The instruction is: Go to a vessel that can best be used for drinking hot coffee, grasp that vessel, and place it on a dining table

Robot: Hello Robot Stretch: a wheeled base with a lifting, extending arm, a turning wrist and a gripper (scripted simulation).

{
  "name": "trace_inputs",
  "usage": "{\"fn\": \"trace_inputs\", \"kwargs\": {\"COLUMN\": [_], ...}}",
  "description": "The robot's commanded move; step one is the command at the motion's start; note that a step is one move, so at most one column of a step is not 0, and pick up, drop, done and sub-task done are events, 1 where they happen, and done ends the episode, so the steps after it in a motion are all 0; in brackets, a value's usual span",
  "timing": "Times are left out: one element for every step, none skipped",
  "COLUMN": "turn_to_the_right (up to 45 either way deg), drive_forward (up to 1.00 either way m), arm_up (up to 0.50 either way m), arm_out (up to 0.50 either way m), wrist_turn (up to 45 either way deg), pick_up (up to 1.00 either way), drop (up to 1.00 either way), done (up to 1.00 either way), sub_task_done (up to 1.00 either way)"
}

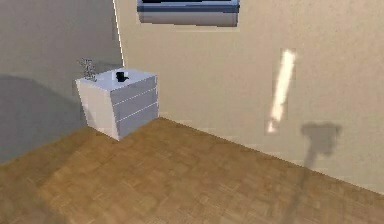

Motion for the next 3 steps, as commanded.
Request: {"fn": "trace_inputs", "kwargs": {"turn_to_the_right": [-9.0, 0.0, -18.0], "drive_forward": [0.0, 0.45, 0.0], "arm_up": [0.0, 0.0, 0.0], "arm_out": [0.0, 0.0, 0.0], "wrist_turn": [0.0, 0.0, 0.0], "pick_up": [0.0, 0.0, 0.0], "drop": [0.0, 0.0, 0.0], "done": [0.0, 0.0, 0.0], "sub_task_done": [0.0, 0.0, 0.0]}}
